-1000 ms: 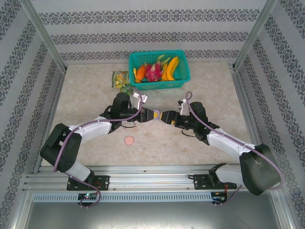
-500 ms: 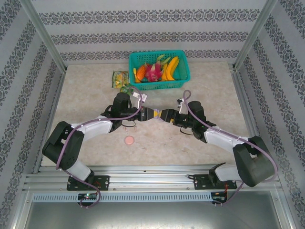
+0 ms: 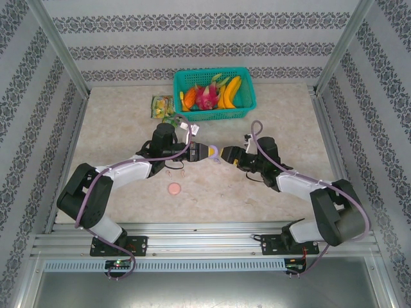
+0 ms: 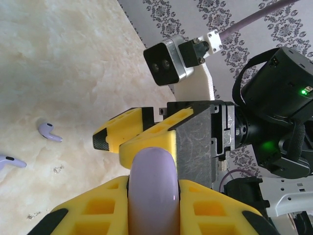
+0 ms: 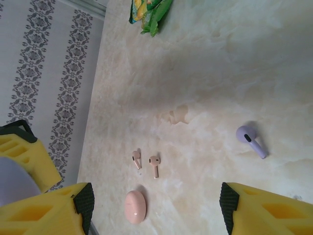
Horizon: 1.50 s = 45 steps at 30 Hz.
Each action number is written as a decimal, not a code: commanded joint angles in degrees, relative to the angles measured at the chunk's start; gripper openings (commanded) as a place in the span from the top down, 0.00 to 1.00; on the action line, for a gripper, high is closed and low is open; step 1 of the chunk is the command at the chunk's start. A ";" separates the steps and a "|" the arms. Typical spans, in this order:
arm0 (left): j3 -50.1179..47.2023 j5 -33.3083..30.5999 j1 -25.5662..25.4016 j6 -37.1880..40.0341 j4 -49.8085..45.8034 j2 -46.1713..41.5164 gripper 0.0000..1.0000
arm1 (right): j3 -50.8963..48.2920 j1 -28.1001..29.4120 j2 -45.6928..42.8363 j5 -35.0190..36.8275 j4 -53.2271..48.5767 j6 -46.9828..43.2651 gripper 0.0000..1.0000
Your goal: Insert wireless bluetooth earbuds into charging case
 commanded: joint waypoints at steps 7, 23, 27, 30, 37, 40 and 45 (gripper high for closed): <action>1.33 -1.03 0.19 0.09 2.49 0.47 0.92 | 0.14 -0.83 -6.30 2.42 -1.18 13.21 0.26; 2.91 -8.99 -2.11 8.86 -4.68 1.47 0.92 | 8.22 10.74 -0.87 22.07 -6.63 45.11 0.24; 2.75 -9.00 -2.12 9.21 -4.73 1.54 0.92 | 10.56 12.25 1.50 22.07 -6.35 45.88 0.24; 2.64 -9.19 -2.18 9.47 -4.76 1.24 0.93 | 11.80 13.51 2.97 22.59 -6.27 46.32 0.25; 2.31 -9.53 -2.18 9.74 -4.70 0.82 0.93 | 13.77 15.33 5.48 23.23 -5.26 47.25 0.32; 2.26 -9.53 -2.26 9.74 -4.68 0.85 0.93 | 14.15 15.50 5.90 23.57 -5.06 47.50 0.36; 2.07 -9.61 -2.20 9.77 -4.42 0.78 0.93 | 13.91 15.63 6.11 23.98 -4.75 47.76 0.46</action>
